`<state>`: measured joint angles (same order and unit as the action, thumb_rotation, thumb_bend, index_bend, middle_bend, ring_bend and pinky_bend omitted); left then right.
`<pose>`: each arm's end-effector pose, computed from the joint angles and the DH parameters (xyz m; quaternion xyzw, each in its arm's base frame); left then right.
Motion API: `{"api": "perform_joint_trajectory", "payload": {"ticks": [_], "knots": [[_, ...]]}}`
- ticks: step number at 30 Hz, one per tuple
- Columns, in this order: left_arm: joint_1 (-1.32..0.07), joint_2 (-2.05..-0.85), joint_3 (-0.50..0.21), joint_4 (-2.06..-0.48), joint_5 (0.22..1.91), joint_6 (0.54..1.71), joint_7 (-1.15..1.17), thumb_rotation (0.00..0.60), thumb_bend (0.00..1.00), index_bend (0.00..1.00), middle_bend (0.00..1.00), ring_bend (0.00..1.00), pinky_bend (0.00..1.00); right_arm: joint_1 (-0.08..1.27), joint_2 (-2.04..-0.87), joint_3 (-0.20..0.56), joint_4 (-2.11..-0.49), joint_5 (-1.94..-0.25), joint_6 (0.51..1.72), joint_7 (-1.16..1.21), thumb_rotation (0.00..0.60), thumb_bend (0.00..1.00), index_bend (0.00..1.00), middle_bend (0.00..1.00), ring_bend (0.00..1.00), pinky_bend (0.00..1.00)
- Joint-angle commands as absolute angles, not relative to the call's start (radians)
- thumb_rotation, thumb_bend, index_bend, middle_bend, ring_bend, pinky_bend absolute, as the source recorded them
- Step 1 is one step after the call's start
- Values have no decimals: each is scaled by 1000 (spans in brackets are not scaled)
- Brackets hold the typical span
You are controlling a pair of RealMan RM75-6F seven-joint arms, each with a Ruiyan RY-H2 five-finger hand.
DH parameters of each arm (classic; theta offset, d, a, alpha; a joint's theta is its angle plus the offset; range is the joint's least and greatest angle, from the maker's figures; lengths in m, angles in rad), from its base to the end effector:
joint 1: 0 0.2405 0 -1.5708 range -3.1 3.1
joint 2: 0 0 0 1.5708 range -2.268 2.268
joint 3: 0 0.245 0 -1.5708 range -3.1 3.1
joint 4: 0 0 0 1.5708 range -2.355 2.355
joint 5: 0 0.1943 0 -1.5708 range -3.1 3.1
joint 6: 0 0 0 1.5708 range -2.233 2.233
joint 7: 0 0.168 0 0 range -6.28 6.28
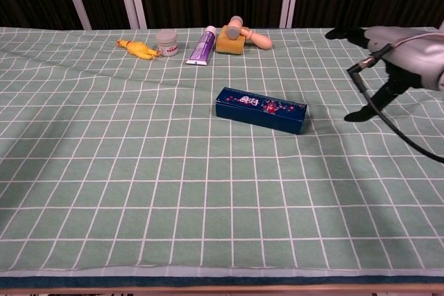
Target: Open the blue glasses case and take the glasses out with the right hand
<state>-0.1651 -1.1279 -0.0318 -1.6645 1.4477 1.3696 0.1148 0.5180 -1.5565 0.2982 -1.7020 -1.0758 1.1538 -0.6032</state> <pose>-0.2837 0.2202 0.1431 -0.6345 -0.3959 -0.3486 0.5650 -0.1454 -0.3227 0.0265 0.6609 -0.4017 0.3915 0.4986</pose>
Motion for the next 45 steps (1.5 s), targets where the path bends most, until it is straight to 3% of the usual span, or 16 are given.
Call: {"api": "perform_joint_trajectory", "payload": {"ticks": [1, 11, 21, 34, 45], "knots": [[-168, -1124, -33, -1667, 1439, 1360, 111, 600, 0, 0, 0, 0, 0, 577, -1645, 324, -1623, -1023, 1134, -645, 600, 36, 0, 0, 0, 239], [-173, -1112, -40, -1676, 1417, 1342, 80, 600, 0, 0, 0, 0, 0, 688, -1829, 335, -1396, -953, 1098, -653, 600, 36, 0, 0, 0, 239], [-178, -1108, -41, -1680, 1406, 1328, 67, 600, 0, 0, 0, 0, 0, 747, -1918, 370, -1232, -931, 1082, -595, 600, 36, 0, 0, 0, 239], [-182, -1111, -42, -1681, 1396, 1319, 68, 600, 0, 0, 0, 0, 0, 791, -1951, 405, -1115, -904, 1068, -562, 600, 76, 0, 0, 0, 239], [-182, -1110, -39, -1686, 1394, 1317, 70, 600, 0, 0, 0, 0, 0, 784, -1933, 396, -1133, -881, 1062, -557, 600, 133, 0, 0, 0, 239]]}}
